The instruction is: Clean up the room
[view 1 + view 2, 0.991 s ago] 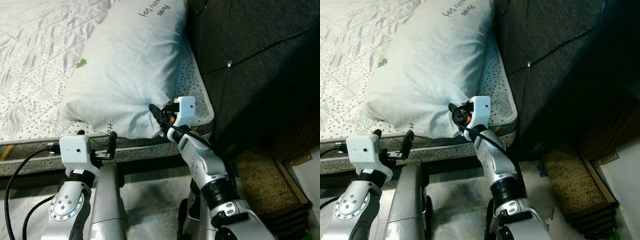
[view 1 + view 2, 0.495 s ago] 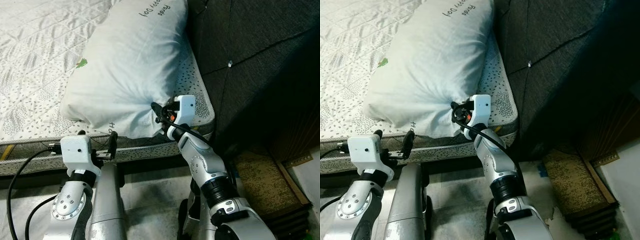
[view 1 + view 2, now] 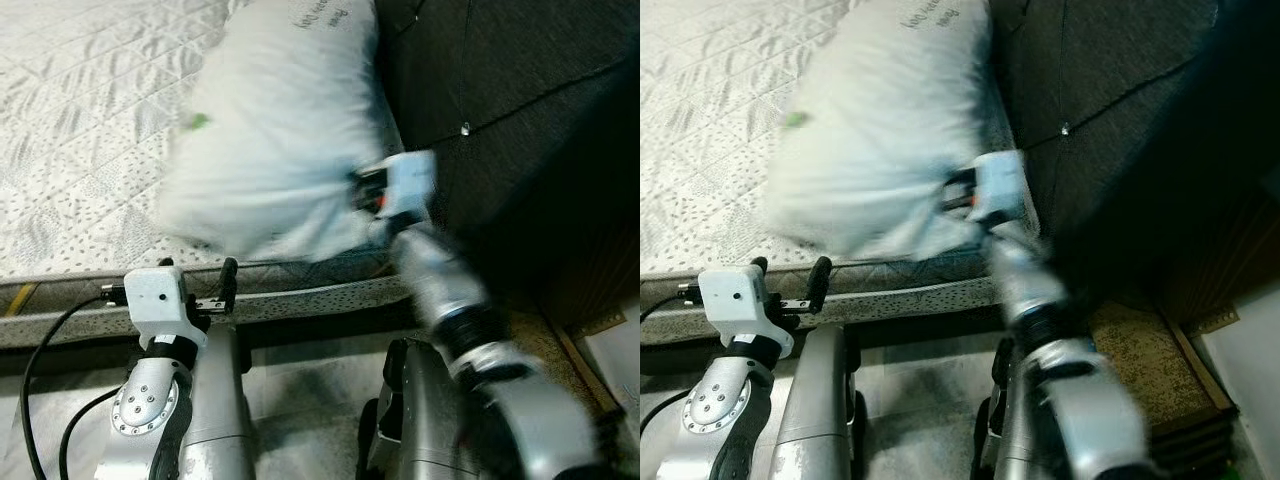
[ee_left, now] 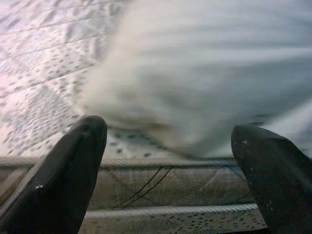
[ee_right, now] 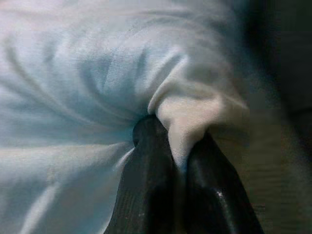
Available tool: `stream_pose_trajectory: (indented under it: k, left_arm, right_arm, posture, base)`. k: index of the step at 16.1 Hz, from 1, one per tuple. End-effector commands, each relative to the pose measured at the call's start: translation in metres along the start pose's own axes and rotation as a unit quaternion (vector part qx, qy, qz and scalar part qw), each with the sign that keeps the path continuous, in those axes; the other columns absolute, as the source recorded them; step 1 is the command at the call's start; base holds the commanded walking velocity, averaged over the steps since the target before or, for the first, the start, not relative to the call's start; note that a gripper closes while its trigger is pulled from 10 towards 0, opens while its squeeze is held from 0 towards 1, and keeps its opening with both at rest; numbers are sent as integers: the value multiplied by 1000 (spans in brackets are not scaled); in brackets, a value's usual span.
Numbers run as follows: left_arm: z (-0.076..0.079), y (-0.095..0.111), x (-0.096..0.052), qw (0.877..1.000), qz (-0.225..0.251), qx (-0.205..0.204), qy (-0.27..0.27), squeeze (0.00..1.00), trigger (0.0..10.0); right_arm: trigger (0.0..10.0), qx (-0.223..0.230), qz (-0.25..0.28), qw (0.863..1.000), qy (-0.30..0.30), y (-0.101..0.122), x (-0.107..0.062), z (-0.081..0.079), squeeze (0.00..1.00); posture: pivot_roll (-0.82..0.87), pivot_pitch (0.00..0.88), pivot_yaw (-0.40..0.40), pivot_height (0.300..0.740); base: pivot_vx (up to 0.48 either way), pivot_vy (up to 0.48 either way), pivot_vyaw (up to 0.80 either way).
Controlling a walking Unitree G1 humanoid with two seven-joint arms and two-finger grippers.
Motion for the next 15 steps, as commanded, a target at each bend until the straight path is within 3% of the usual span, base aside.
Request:
stream_pose_trajectory:
  k: [1, 5, 8, 10, 14, 15]
  left_arm:
    - [-6, -4, -2, 1000, -7, 0, 14, 0, 10000]
    - [-5, -5, 1, 1000, -10, -3, 9, 0, 10000]
    - [-2, -4, 4, 1000, -8, -3, 5, 0, 10000]
    - [-5, -4, 1, 1000, -8, -4, 10, 0, 10000]
    - [-3, -9, -2, 1000, -18, -4, 2, 0, 10000]
    - [-3, -9, 0, 1000, -19, 0, -6, 0, 10000]
  right_arm:
    - [0, -17, 54, 996, -75, 32, 0, 40, 0]
    - [0, -51, 74, 983, -162, 63, -10, 100, 0]
    - [0, -58, 78, 979, -177, 65, -16, 114, 0]
    - [0, -82, 57, 982, -163, 42, -27, 118, 0]
    - [0, -83, 23, 983, -165, 9, -54, 134, 0]
    - [0, -84, 14, 983, -165, -4, -67, 136, 0]
  posture:
    - [242, 237, -39, 520]
    - [233, 234, -25, 520]
    - [231, 233, -24, 520]
    - [223, 241, -25, 520]
    - [207, 242, -17, 520]
    - [193, 237, -10, 520]
  base:
    - [0, 0, 0]
    - [0, 0, 0]
    - [0, 0, 0]
    - [0, 0, 0]
    - [0, 0, 0]
    - [0, 0, 0]
Point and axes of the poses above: a point about 5 cm out from each wrist's last joint towards the gripper, its own x axis pointing out of the wrist towards the gripper, its own y axis along the axis of the wrist's last joint, z = x × y, the point moved 3 cm from there along x, pointing out of the wrist towards the gripper, and after that the axes turned 2 degrees about -x, right-handed, at the moved point
